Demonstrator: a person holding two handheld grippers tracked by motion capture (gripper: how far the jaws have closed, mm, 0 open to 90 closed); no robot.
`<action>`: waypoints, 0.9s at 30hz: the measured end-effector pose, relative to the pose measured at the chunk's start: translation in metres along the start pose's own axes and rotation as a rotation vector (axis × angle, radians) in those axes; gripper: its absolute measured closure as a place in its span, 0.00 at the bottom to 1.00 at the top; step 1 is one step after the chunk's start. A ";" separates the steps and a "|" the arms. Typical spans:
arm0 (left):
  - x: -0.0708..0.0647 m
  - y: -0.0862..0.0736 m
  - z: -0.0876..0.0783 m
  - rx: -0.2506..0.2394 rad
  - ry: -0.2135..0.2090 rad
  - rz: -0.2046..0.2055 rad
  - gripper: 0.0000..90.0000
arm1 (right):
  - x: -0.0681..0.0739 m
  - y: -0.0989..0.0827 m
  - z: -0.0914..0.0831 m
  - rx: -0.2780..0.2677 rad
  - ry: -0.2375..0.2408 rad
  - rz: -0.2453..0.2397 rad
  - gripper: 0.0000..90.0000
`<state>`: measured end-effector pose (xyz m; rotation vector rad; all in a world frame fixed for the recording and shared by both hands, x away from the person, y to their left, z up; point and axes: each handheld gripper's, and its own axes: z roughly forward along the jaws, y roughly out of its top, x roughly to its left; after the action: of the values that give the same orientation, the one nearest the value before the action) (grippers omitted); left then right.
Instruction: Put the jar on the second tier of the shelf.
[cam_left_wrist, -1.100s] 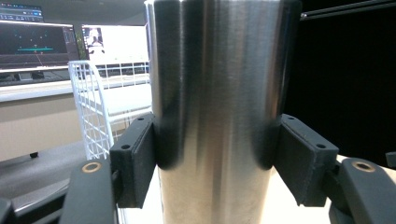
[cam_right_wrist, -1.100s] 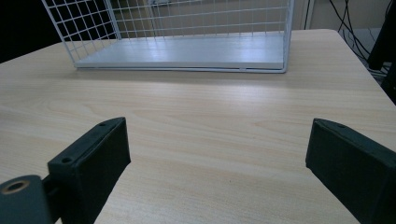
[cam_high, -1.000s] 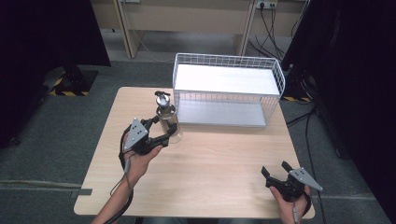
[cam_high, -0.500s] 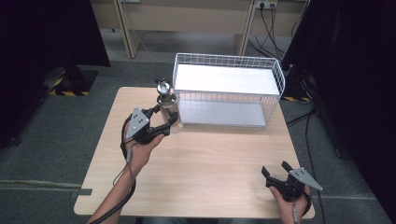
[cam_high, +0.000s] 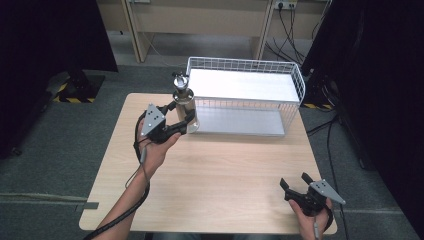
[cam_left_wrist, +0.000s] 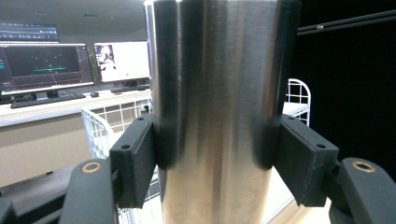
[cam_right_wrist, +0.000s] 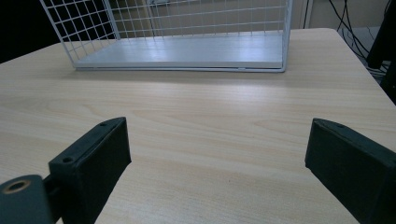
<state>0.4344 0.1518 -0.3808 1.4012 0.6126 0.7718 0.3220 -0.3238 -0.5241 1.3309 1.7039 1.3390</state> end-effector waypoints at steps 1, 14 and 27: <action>0.000 0.001 0.002 0.001 0.000 0.000 0.39 | 0.000 0.000 0.000 0.000 0.000 0.001 0.08; 0.000 0.013 0.027 -0.003 0.004 0.015 0.39 | 0.000 0.000 0.000 -0.002 -0.002 0.000 0.08; 0.003 0.022 0.047 -0.005 0.019 0.024 0.39 | 0.000 0.000 -0.001 -0.006 -0.002 0.004 0.08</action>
<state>0.4700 0.1251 -0.3540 1.3998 0.6093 0.8063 0.3215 -0.3245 -0.5242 1.3321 1.6960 1.3436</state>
